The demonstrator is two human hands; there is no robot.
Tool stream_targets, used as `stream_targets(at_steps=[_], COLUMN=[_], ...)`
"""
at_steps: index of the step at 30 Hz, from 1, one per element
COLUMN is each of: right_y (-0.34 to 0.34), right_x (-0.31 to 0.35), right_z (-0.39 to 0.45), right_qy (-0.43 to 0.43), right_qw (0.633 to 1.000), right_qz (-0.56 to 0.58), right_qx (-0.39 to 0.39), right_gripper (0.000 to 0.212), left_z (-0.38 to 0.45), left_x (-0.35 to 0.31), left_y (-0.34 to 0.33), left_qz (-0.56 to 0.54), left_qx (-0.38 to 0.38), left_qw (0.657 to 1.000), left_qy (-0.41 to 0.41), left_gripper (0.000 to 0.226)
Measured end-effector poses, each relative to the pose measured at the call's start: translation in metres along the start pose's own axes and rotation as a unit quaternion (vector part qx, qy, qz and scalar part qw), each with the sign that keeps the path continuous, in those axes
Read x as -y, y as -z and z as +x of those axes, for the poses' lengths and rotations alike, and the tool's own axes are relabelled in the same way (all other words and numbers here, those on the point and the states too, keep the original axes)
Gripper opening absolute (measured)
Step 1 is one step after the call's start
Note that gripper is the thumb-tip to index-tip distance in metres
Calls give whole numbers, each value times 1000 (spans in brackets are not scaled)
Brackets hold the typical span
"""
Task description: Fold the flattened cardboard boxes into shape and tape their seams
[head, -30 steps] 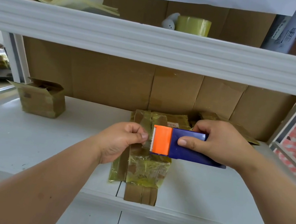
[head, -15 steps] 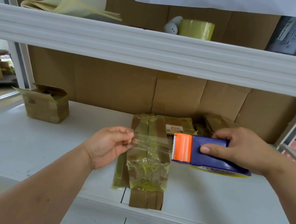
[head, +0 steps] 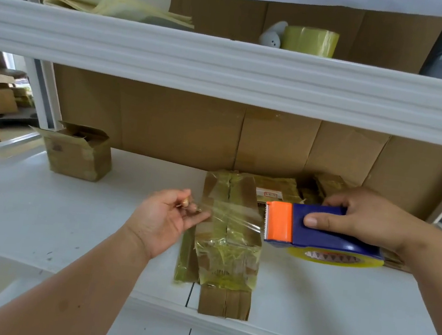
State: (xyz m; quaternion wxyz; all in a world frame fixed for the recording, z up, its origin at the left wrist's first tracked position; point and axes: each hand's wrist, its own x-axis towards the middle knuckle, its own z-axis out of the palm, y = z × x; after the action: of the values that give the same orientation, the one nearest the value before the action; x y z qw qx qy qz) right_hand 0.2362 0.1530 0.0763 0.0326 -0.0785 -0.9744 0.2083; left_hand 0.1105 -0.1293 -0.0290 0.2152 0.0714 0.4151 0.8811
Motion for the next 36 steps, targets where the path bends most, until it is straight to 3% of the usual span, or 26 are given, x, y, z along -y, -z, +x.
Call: stream_targets(at_steps=[5, 8, 11, 15, 19, 22, 30, 33, 34, 36], right_y=[-8, -10, -7, 0, 4, 6, 16, 24, 25, 25], right_x=[1, 0, -4, -5, -2, 2, -3, -1, -1, -1], right_z=[8, 10, 12, 16, 23, 22, 8, 1, 0, -1], right_qy=[-18, -11, -6, -3, -17, -30, -48, -44, -42, -46], right_qw=[1000, 1000, 1000, 998, 996, 996, 997, 996, 997, 998], right_qz=[-17, -18, -24, -50, -82, -87, 21, 50, 51, 33], right_qx=[10, 7, -3, 24, 17, 3, -60, -57, -48, -27], right_gripper=[64, 78, 72, 74, 83, 75, 68, 63, 73, 88], left_z=[-7, -12, -16, -14, -12, -13, -14, -10, -10, -11], left_x=[-14, -11, -4, -11, -29, -33, -32, -30, -28, -22], left_y=[0, 6, 8, 2, -12, -21, -41, -34, -30, -20], left_qz=[185, 172, 119, 168, 314, 398, 482, 413, 356, 250], left_qx=[16, 12, -1, 5, 44, 53, 40, 37, 33, 22], left_qw=[982, 985, 992, 984, 944, 910, 867, 903, 927, 960], left_qy=[-24, 9, 37, 58, 88, 99, 116, 114, 115, 123], left_gripper=[25, 20, 14, 18, 23, 24, 22, 13, 4, 16])
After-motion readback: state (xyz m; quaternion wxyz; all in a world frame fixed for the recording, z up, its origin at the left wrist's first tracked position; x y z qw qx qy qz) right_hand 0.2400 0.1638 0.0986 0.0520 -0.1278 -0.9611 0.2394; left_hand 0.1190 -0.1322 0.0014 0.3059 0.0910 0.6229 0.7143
